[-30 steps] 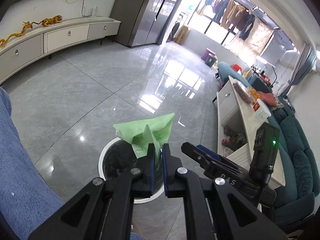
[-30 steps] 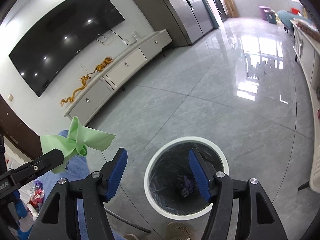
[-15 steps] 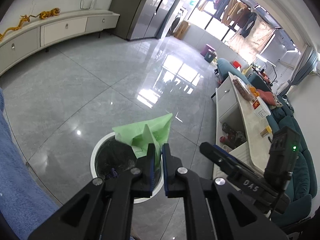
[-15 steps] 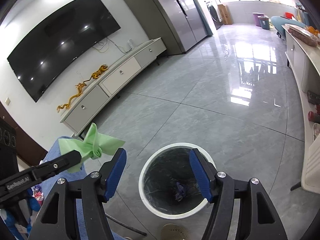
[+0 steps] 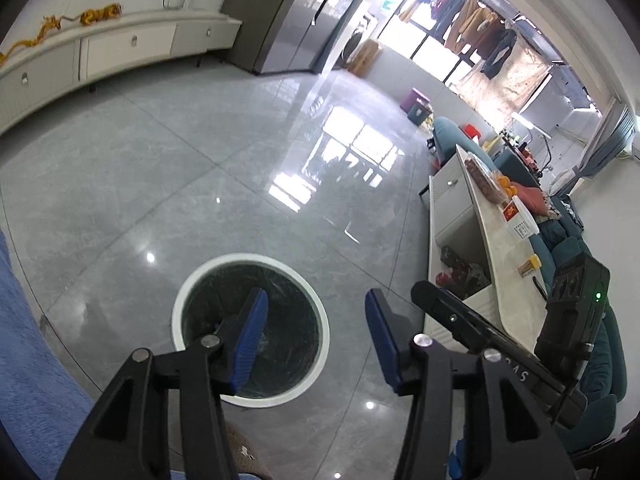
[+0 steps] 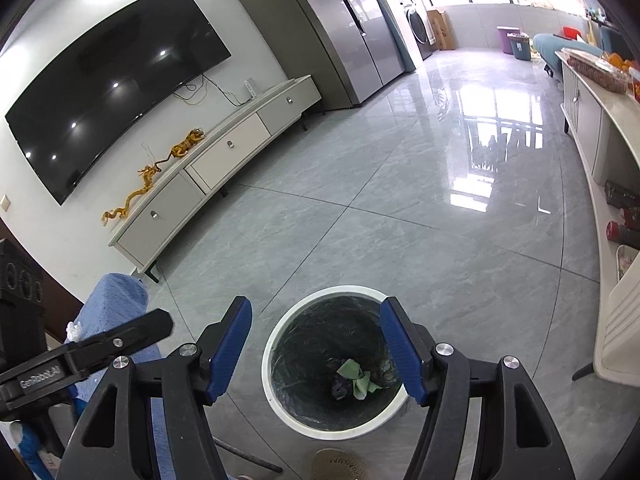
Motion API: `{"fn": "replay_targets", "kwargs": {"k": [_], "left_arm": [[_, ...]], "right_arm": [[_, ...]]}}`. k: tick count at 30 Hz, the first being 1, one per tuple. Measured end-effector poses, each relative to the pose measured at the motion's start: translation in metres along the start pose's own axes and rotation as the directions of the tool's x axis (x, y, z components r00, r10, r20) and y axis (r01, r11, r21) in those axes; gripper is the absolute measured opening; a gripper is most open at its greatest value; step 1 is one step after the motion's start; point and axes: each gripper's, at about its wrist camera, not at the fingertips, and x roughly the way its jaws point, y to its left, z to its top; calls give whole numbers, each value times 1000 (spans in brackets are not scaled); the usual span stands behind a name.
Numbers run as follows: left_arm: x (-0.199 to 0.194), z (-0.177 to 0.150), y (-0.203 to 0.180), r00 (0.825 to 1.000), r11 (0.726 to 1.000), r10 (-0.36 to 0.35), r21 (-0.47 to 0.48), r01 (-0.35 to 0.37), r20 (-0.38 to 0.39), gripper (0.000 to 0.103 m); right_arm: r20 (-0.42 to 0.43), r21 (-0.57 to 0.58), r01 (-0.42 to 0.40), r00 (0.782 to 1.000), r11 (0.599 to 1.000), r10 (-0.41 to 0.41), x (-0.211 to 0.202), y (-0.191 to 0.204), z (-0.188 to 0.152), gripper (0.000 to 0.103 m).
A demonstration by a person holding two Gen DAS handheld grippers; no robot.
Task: Collect trash
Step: 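Return to the table and grasp the red snack bag with the left tool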
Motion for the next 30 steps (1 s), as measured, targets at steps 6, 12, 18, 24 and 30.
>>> {"fn": "replay_targets", "kwargs": {"k": [6,12,18,24,30], "left_arm": [[-48,-4,-5,989,998,57,-7,-57,134,49],[-118,-13,-9,963,996,81,23,-91,258,49],[-196,-33,7,918,986,164,-19,-169,362,52],[-275,-75,59,836,943,331,-124,-308,438,52],[-343,-131,150,682,793,609,-299,-530,405,52]], "right_arm": [[44,-50,-5,999,999,7,-23,22,3,66],[93,-159,-49,994,986,64,-54,70,5,67],[104,-273,-139,980,952,172,-79,131,-2,67],[47,-396,-247,956,884,288,-85,202,-21,68],[-84,-492,-353,929,796,360,-62,271,-50,68]]}}
